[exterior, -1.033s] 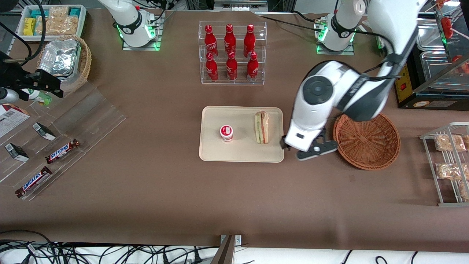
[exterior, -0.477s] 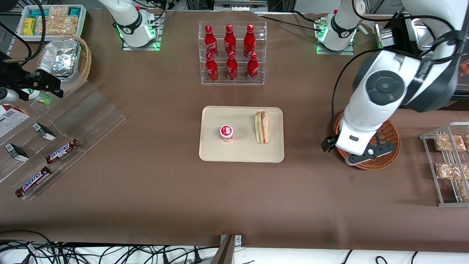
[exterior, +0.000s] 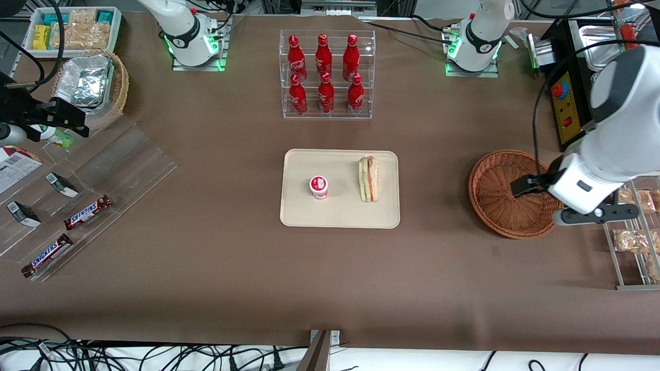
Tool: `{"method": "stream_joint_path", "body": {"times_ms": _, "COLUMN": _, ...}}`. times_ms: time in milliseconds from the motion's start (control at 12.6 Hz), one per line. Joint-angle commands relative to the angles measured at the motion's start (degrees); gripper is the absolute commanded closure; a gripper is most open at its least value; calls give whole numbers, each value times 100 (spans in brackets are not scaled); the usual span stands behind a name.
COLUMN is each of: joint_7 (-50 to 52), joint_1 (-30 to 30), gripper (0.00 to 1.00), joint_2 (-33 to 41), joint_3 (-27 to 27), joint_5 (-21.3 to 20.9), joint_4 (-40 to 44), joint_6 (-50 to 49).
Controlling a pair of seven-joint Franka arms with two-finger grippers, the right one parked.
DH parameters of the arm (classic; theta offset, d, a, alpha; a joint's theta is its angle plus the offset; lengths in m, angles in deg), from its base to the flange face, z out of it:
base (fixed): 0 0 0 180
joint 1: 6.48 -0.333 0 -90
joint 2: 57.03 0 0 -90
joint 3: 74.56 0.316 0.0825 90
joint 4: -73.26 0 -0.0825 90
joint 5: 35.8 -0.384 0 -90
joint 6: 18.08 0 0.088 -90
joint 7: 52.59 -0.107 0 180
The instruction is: Place sandwich from basket to tray
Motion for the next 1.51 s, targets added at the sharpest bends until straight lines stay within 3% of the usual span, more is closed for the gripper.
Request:
{"method": "stream_joint_path", "body": {"times_ms": 0, "joint_7": -229, "joint_1": -34, "gripper": 0, "joint_2": 80, "joint_3": -41, "joint_5": 122, "joint_4": 35, "joint_6": -174}}
{"method": "stream_joint_path", "body": {"times_ms": 1272, "joint_7": -247, "joint_1": -298, "gripper": 0, "joint_2": 115, "joint_3": -50, "joint_5": 289, "joint_4": 35, "joint_6": -262}}
{"method": "stream_joint_path", "body": {"times_ms": 1430, "joint_7": -273, "joint_1": -350, "gripper": 0, "joint_2": 193, "joint_3": -15, "joint_5": 490, "joint_4": 26, "joint_6": -271}}
